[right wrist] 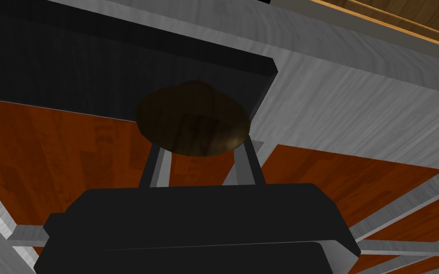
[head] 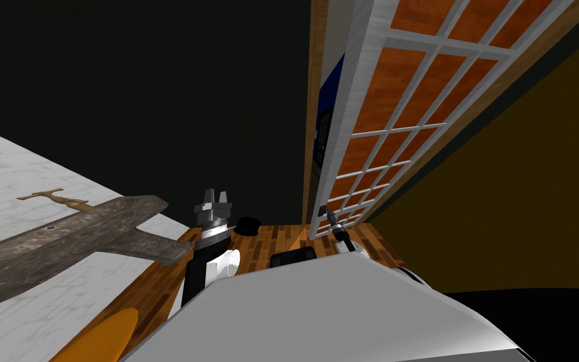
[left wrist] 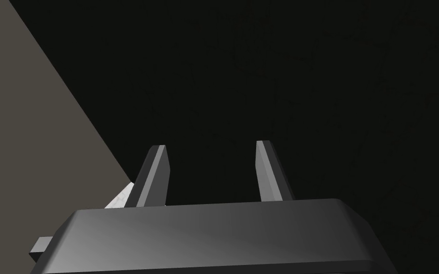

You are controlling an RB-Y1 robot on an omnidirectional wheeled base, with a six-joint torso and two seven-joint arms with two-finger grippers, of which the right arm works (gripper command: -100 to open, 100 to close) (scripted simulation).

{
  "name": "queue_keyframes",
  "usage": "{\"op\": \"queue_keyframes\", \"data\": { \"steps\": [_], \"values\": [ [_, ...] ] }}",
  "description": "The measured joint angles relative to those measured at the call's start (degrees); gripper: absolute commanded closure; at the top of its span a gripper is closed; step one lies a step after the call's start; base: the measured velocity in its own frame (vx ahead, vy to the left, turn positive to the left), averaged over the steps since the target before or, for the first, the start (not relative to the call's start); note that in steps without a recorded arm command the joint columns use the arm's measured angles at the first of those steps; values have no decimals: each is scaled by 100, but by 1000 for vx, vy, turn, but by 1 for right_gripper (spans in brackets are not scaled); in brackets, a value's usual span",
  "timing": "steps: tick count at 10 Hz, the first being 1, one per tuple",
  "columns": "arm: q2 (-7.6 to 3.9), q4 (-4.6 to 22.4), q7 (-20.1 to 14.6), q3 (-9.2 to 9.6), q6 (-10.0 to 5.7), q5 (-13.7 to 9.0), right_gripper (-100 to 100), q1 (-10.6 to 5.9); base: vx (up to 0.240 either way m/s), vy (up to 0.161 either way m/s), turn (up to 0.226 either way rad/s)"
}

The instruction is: Pull the door open

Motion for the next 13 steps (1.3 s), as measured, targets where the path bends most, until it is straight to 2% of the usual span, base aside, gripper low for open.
{"op": "queue_keyframes", "data": {
  "steps": [3, 5, 6, 7, 8, 9, 10, 11, 13],
  "values": [
    [47, 267, -211, 12, -121, -80, 100, -152, -31, -22, 35],
    [3, -398, -400, 56, 221, -95, 100, 191, -19, 8, -14],
    [24, -309, -397, 43, 231, -101, 100, 103, 3, -10, -5],
    [50, -310, -363, 33, 229, -104, 100, 108, 8, -7, 11],
    [4, -207, -413, 54, 161, -99, 100, 84, 9, 4, 0],
    [17, -414, -410, 49, 260, -101, 100, 190, -3, 2, -25],
    [42, -295, -382, 40, 217, -102, 100, 96, -10, -8, 4],
    [48, -245, -370, 38, 175, -103, 100, 77, -3, -6, 22],
    [-2, -129, -462, 27, 148, -140, 100, 31, -28, -35, 27]
  ]
}}
